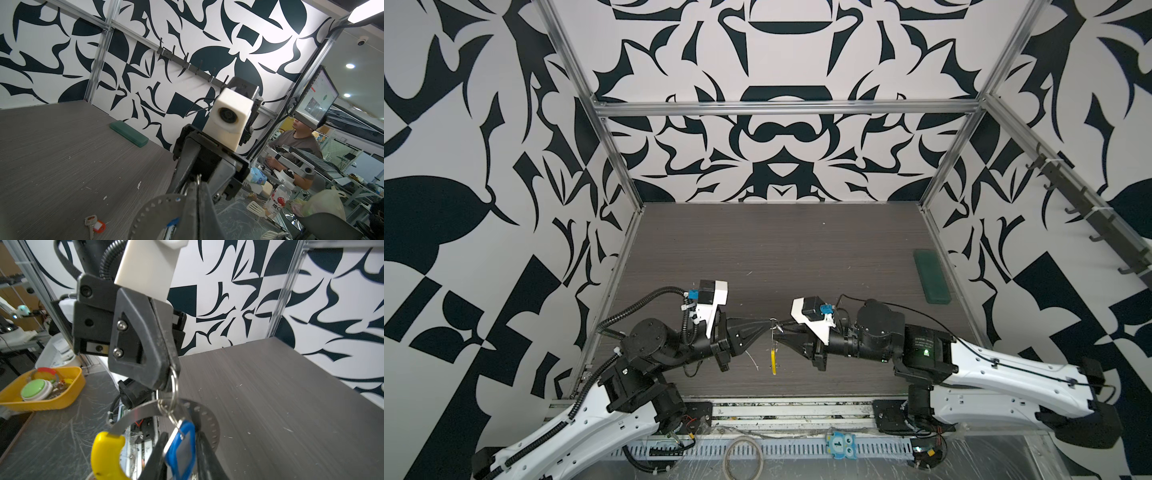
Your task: Remove the keys from the keyring
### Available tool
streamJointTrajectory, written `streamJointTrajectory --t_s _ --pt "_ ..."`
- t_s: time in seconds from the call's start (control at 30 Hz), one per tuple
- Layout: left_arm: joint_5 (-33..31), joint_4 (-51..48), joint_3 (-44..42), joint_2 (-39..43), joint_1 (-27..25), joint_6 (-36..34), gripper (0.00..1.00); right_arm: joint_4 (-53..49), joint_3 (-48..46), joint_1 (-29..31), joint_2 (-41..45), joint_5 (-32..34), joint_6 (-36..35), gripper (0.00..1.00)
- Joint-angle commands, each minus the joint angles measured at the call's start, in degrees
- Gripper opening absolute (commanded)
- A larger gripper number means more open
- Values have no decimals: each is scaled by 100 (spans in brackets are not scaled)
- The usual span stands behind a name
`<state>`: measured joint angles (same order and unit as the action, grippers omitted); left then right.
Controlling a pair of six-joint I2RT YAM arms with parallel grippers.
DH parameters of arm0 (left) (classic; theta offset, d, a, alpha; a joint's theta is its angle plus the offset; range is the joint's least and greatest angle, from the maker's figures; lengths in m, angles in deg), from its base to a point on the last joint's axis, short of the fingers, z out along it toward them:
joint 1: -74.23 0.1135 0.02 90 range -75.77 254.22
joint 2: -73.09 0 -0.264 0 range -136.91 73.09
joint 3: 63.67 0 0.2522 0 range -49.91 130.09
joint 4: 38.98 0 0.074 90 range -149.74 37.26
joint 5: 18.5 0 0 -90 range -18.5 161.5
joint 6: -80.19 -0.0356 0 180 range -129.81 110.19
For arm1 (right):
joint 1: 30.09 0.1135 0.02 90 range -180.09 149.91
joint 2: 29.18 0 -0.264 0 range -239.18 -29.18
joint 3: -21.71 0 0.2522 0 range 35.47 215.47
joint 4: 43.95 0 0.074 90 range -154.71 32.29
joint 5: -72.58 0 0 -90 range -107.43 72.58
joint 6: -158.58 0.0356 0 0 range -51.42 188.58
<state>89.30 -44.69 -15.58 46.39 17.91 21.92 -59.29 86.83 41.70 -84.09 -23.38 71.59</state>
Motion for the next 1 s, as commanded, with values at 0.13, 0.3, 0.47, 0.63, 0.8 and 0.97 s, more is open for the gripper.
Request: streamJointTrajectory --t_s 0.13,0.3,0.47,0.63,0.8,0.97 --pt "-391 376 -167 184 -4 155 0 -23 288 70 34 113 -81 0" --pt "-652 744 -380 379 -6 263 0 -29 270 181 -18 232 -129 0" --pt "-530 1236 -504 377 -11 358 0 -77 263 347 -180 397 -221 0" --pt "-410 1461 -489 272 -11 292 0 -28 217 576 -403 481 -256 0" --pt "-339 1260 -436 311 -11 109 0 -23 122 619 -362 523 -195 0" --pt "-260 846 -379 487 -11 -7 0 -321 186 624 -65 591 -236 17"
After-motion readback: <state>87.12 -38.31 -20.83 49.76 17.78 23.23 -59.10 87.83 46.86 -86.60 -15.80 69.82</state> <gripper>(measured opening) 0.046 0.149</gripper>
